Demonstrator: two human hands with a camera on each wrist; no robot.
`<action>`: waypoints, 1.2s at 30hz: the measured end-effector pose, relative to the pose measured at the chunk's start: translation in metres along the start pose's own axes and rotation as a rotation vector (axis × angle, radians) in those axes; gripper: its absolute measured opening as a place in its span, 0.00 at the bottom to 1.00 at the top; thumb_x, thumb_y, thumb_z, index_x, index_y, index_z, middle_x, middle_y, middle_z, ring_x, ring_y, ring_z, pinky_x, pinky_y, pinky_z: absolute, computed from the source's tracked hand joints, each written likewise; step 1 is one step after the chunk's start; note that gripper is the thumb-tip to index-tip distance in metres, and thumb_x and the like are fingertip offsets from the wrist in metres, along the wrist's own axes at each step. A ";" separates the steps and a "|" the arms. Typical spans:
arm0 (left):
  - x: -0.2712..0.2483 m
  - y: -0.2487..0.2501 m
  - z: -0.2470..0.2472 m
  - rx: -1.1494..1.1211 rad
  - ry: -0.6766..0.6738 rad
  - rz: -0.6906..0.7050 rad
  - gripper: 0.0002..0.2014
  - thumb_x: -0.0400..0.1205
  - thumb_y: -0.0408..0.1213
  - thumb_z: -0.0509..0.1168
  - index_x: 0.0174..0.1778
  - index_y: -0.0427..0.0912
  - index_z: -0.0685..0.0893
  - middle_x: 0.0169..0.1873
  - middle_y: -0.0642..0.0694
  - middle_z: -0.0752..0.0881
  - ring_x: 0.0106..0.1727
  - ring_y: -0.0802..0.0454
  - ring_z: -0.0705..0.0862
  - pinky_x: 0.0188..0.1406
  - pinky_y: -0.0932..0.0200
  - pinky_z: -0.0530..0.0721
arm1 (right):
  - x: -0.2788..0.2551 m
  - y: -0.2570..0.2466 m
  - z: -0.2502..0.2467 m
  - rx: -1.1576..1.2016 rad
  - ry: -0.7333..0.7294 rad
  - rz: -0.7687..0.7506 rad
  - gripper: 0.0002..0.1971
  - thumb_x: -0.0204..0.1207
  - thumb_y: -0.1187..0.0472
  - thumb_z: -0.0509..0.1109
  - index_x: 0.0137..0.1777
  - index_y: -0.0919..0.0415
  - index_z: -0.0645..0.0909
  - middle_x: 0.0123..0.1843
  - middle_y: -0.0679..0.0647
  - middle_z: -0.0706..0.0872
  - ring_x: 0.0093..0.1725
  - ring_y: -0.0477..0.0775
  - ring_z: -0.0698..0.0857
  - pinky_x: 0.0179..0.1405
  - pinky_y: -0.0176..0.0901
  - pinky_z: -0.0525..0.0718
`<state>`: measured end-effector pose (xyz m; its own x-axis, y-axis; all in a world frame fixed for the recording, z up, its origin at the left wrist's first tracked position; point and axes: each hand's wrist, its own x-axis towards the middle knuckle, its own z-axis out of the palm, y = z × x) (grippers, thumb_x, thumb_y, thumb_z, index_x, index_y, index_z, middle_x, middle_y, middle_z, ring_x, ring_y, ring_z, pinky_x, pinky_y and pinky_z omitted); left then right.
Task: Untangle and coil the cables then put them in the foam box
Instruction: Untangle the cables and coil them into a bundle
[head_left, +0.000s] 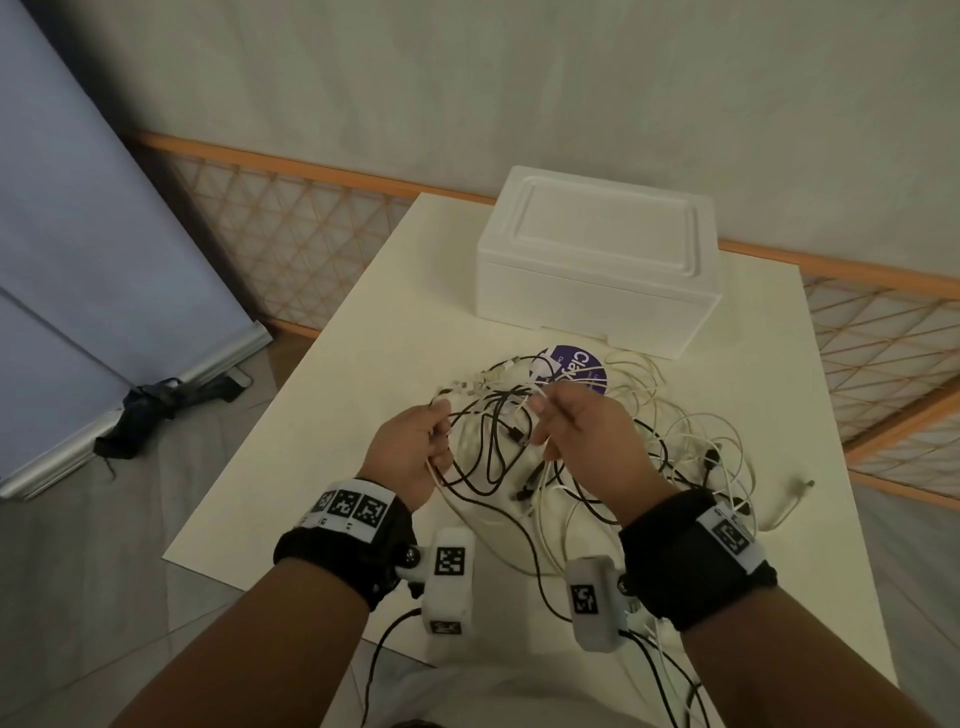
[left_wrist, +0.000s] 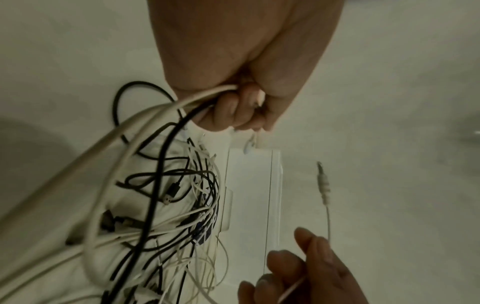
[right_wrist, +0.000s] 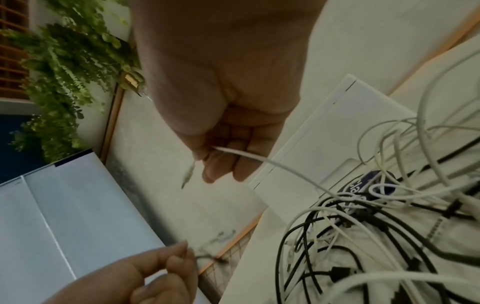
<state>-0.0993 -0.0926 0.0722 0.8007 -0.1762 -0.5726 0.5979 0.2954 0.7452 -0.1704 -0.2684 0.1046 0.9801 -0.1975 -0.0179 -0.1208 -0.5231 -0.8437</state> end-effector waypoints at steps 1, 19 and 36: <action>0.000 -0.001 -0.001 -0.089 -0.004 -0.048 0.11 0.84 0.32 0.63 0.35 0.42 0.73 0.27 0.49 0.73 0.16 0.59 0.62 0.16 0.65 0.63 | 0.001 -0.001 -0.001 -0.012 0.029 0.000 0.10 0.84 0.55 0.61 0.43 0.53 0.79 0.31 0.49 0.88 0.26 0.46 0.84 0.29 0.32 0.81; 0.016 0.025 -0.026 -0.406 0.127 0.113 0.20 0.88 0.51 0.55 0.31 0.47 0.66 0.16 0.53 0.62 0.15 0.56 0.61 0.16 0.69 0.68 | -0.017 0.022 -0.046 -0.397 -0.150 0.074 0.12 0.77 0.45 0.68 0.48 0.49 0.89 0.38 0.40 0.88 0.39 0.39 0.84 0.44 0.38 0.80; -0.017 -0.004 0.025 -0.105 -0.272 0.129 0.12 0.88 0.31 0.55 0.44 0.38 0.82 0.39 0.45 0.91 0.42 0.53 0.88 0.38 0.61 0.86 | 0.002 -0.025 0.030 -0.389 -0.181 -0.180 0.11 0.81 0.53 0.63 0.52 0.55 0.85 0.46 0.51 0.88 0.47 0.51 0.84 0.47 0.49 0.81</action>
<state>-0.1148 -0.1145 0.0876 0.8590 -0.3714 -0.3524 0.4948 0.4248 0.7581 -0.1603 -0.2310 0.1090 0.9984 0.0548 -0.0117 0.0379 -0.8147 -0.5787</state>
